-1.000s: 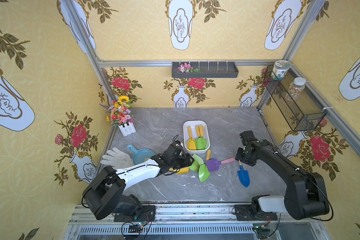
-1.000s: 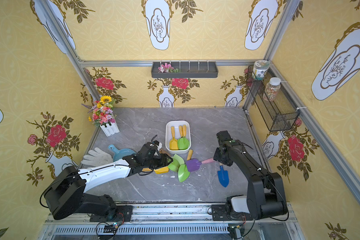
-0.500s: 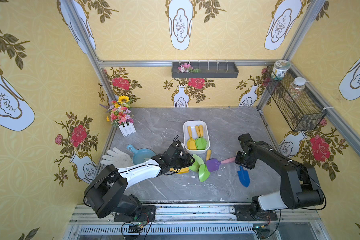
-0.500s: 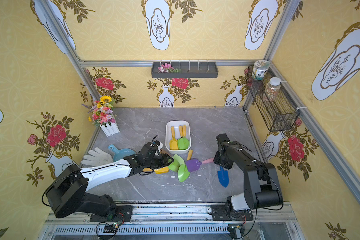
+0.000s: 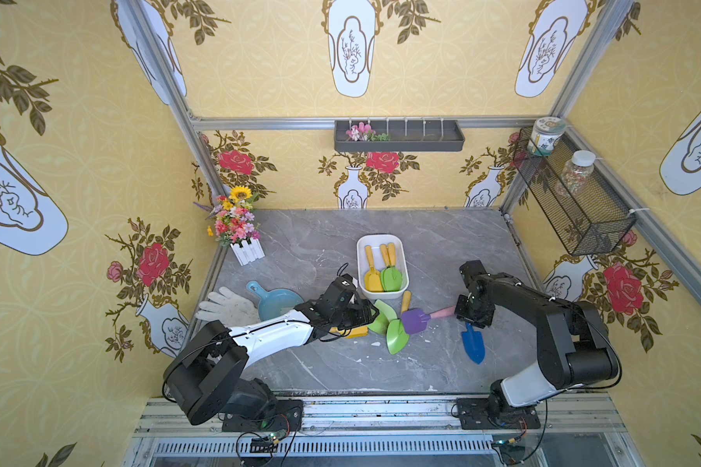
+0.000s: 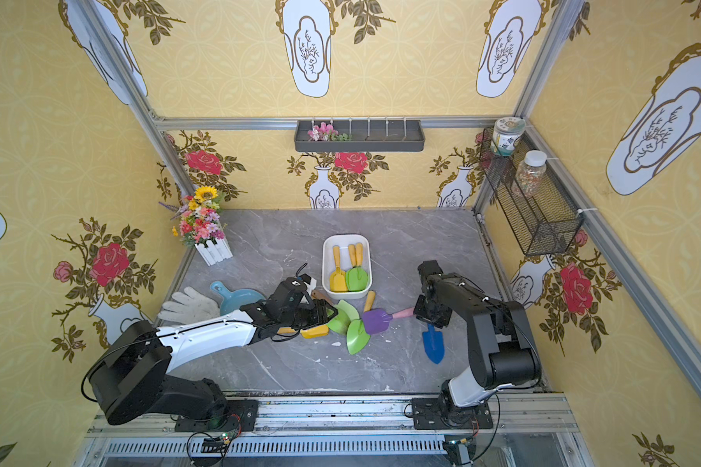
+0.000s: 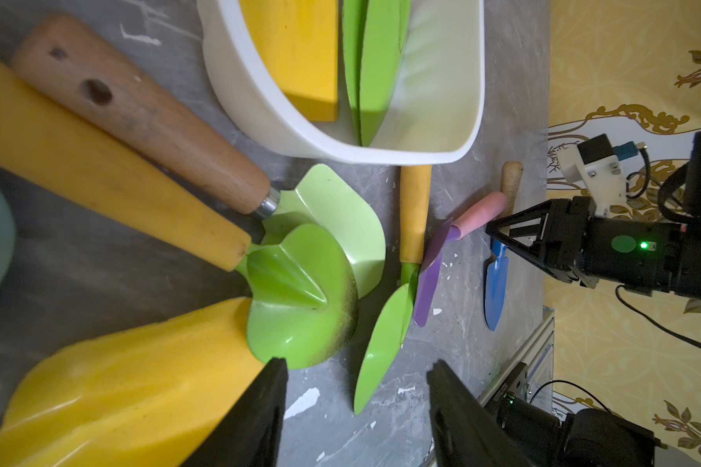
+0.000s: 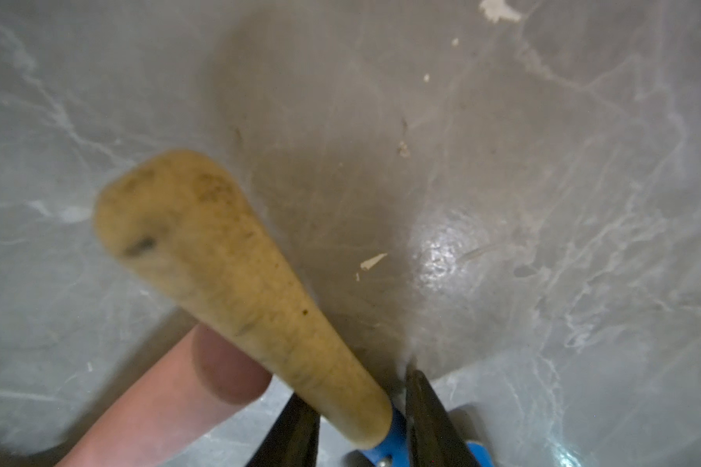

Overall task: Put the shovel into the storage box
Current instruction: Pick up the shovel from the center of the board.

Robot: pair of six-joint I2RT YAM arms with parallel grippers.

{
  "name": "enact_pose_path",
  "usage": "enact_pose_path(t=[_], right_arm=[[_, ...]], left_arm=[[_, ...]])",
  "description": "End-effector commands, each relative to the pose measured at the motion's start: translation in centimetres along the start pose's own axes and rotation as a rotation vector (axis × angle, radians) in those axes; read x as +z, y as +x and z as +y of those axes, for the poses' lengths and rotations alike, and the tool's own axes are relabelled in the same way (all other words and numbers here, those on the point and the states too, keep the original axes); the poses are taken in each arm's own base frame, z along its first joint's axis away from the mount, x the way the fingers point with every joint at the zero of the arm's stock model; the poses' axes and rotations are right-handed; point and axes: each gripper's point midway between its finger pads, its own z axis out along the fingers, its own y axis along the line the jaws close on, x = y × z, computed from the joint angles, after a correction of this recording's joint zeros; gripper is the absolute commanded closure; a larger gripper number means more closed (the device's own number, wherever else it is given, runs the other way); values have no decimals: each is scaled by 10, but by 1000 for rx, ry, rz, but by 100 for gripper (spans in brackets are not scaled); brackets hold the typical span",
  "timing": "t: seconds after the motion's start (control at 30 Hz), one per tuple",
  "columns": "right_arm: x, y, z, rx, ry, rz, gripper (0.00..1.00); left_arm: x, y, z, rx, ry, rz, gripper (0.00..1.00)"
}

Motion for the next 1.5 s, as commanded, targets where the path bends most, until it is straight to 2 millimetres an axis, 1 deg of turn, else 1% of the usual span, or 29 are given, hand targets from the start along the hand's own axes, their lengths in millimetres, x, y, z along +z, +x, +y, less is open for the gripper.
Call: enact_pose_path(t=[0.0,0.2,0.37,0.43,0.53,0.6,0.63,0.7,0.8,0.83,0.93,0.97,1.03,1.13,1.2,1.27,1.37,1.47], right_arm=[[2,-1,0,-6,2,-3,65],[-1,-1,0,-6,-1,-8,75],[-10,-5,0,-6,-7,-29,82],[-17,-6,1,-7,-12,-40,83],[-33,-11,3,-7,-37,-73,82],[-46,-15,13,-18,-98,-104,83],[-52,-16,19,-27,-134,-115,83],[-68,-19,39,-73,-223,-143,82],[-92,-19,78,-178,-339,-188,83],[-101,-18,94,-216,-388,-201,83],[-125,-12,142,-303,-577,-218,83],[-136,-9,159,-329,-657,-224,83],[-155,-4,182,-373,-785,-229,83],[-181,6,210,-429,-969,-220,83],[-197,17,227,-469,-1093,-196,83],[-211,31,243,-531,-1195,-173,83],[-226,55,261,-626,-1274,-152,83],[-238,74,273,-690,-1352,-121,83]], left_arm=[[0,-3,-2,5,8,-13,40],[0,-5,-4,6,10,-14,40],[-2,-9,-5,6,14,-24,40],[-3,-12,-5,3,17,-28,40],[-7,-18,-8,-2,34,-40,40],[-12,-24,-9,-13,55,-51,40],[-14,-28,-10,-19,68,-58,40],[-22,-36,-14,-30,101,-76,40],[-35,-51,-20,-38,147,-107,40],[-40,-56,-22,-41,161,-117,40],[-55,-69,-30,-40,204,-148,40],[-60,-73,-32,-40,217,-159,40],[-71,-80,-37,-37,245,-181,40],[-86,-88,-42,-30,287,-207,42],[-94,-91,-49,-27,338,-212,43],[-103,-92,-61,-17,420,-209,45],[-111,-90,-78,19,512,-196,45],[-117,-87,-94,46,602,-172,45]])
